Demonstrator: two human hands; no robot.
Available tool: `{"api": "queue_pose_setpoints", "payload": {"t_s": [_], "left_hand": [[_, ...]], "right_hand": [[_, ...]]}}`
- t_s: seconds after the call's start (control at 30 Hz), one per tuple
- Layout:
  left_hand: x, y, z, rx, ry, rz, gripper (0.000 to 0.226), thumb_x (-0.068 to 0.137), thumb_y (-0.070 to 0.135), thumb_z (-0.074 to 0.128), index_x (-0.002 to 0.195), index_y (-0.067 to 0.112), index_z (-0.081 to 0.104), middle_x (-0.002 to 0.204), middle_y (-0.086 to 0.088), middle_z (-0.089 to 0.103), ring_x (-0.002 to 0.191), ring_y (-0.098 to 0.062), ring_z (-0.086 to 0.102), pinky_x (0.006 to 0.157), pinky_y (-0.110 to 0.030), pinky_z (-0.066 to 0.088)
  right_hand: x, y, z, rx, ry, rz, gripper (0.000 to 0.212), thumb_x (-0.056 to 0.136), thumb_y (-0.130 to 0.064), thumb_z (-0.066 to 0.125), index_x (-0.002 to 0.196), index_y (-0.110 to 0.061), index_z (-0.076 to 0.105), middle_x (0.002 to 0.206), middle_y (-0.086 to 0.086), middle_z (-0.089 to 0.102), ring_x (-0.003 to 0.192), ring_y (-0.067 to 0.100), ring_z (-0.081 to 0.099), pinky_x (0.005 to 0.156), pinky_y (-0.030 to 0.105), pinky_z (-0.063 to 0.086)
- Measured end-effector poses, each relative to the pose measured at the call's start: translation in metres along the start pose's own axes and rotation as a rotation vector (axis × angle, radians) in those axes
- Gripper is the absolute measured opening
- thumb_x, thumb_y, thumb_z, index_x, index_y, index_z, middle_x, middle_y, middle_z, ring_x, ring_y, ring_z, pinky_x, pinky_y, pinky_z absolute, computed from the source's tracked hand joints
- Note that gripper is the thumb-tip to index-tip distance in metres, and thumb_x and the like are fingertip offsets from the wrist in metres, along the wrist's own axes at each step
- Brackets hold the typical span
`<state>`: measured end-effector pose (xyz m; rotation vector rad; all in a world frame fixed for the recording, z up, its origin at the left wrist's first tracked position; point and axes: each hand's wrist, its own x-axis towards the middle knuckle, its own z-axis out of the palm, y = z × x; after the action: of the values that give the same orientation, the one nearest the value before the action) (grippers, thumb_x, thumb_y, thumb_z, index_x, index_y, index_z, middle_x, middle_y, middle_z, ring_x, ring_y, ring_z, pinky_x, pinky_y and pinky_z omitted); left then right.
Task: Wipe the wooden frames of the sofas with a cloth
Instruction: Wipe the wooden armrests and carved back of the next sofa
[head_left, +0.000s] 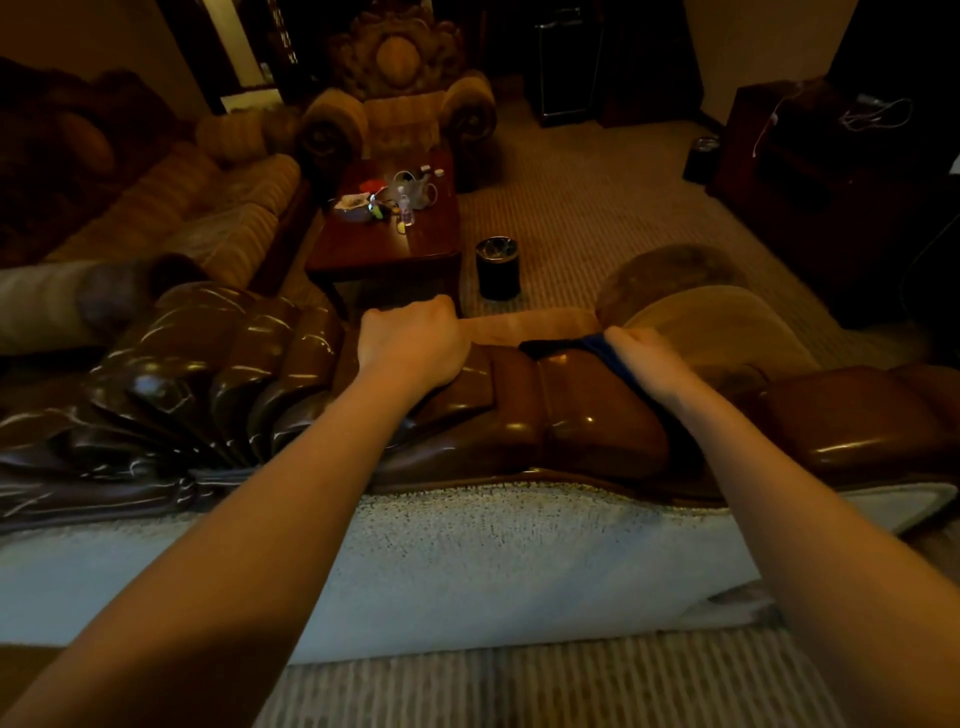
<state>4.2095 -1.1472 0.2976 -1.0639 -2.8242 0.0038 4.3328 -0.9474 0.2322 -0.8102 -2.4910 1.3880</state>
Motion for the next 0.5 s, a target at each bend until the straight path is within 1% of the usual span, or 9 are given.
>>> {"api": "queue_pose_setpoints", "payload": {"t_s": [0.07,0.17,0.23,0.27,0.3,0.33,0.4,0.43,0.5], "left_hand": [[0.0,0.0,-0.001,-0.011,-0.003,-0.017,0.015,0.095,0.024,0.032,0.093,0.015,0.044,0.096,-0.008,0.062,0.076,-0.027,0.051,0.071,-0.038,0.031],[0.002,0.0,-0.008,-0.162,-0.09,-0.054,0.023,0.094,0.023,0.036,0.109,0.014,0.05,0.103,-0.004,0.058,0.089,-0.027,0.053,0.079,-0.039,0.036],[0.007,-0.008,-0.024,-0.53,-0.18,-0.121,0.026,0.092,0.01,0.04,0.113,0.012,0.055,0.114,-0.01,0.057,0.103,-0.028,0.054,0.086,-0.038,0.042],[0.008,-0.017,-0.037,-0.684,-0.214,-0.157,0.025,0.091,0.003,0.04,0.108,0.011,0.057,0.115,-0.014,0.057,0.103,-0.028,0.054,0.085,-0.036,0.044],[0.006,-0.027,-0.051,-0.727,-0.227,-0.165,0.024,0.092,0.0,0.039,0.104,0.011,0.057,0.113,-0.016,0.056,0.1,-0.027,0.052,0.081,-0.034,0.044],[0.004,-0.04,-0.067,-0.659,-0.218,-0.144,0.024,0.093,0.001,0.039,0.106,0.012,0.056,0.115,-0.014,0.054,0.1,-0.025,0.051,0.081,-0.033,0.042],[-0.005,-0.067,-0.089,-0.337,-0.154,-0.109,0.03,0.097,0.013,0.041,0.125,0.011,0.052,0.122,-0.011,0.052,0.106,-0.025,0.051,0.085,-0.034,0.041],[-0.01,-0.079,-0.095,-0.178,-0.115,-0.113,0.033,0.098,0.018,0.041,0.129,0.011,0.049,0.124,-0.012,0.052,0.109,-0.028,0.051,0.087,-0.036,0.043],[-0.019,-0.091,-0.095,0.016,-0.1,-0.123,0.035,0.099,0.026,0.038,0.129,0.011,0.048,0.127,-0.014,0.052,0.112,-0.031,0.051,0.092,-0.042,0.044]], "right_hand": [[-0.003,-0.019,0.008,-0.061,0.05,-0.104,0.041,0.097,-0.027,0.036,0.058,-0.016,0.033,0.058,0.001,0.033,0.055,0.018,0.034,0.06,0.038,0.024],[-0.02,-0.062,0.034,-0.174,0.037,-0.315,0.032,0.092,-0.026,0.04,0.062,-0.02,0.048,0.065,-0.004,0.047,0.072,0.019,0.047,0.063,0.035,0.029],[-0.036,-0.081,0.057,-0.108,-0.017,-0.464,0.023,0.087,-0.027,0.042,0.081,-0.019,0.063,0.08,-0.001,0.061,0.085,0.021,0.055,0.07,0.036,0.04],[-0.044,-0.085,0.068,-0.097,-0.04,-0.543,0.028,0.087,-0.029,0.042,0.096,-0.015,0.065,0.094,0.002,0.065,0.094,0.021,0.057,0.077,0.039,0.044],[-0.054,-0.087,0.078,-0.117,-0.053,-0.615,0.033,0.088,-0.029,0.041,0.107,-0.013,0.063,0.106,0.003,0.064,0.102,0.021,0.056,0.084,0.04,0.045],[-0.058,-0.085,0.086,-0.155,-0.04,-0.669,0.036,0.09,-0.029,0.04,0.114,-0.013,0.061,0.115,0.001,0.062,0.111,0.02,0.053,0.09,0.04,0.044],[-0.066,-0.086,0.099,-0.286,0.063,-0.739,0.037,0.093,-0.03,0.037,0.116,-0.014,0.061,0.122,-0.002,0.06,0.121,0.02,0.048,0.099,0.038,0.04],[-0.067,-0.09,0.104,-0.365,0.134,-0.761,0.036,0.093,-0.029,0.036,0.113,-0.013,0.062,0.12,-0.002,0.061,0.12,0.021,0.049,0.098,0.037,0.039],[-0.061,-0.108,0.11,-0.514,0.238,-0.75,0.026,0.092,-0.024,0.04,0.097,-0.011,0.061,0.102,0.002,0.063,0.104,0.023,0.056,0.081,0.037,0.042]]}}
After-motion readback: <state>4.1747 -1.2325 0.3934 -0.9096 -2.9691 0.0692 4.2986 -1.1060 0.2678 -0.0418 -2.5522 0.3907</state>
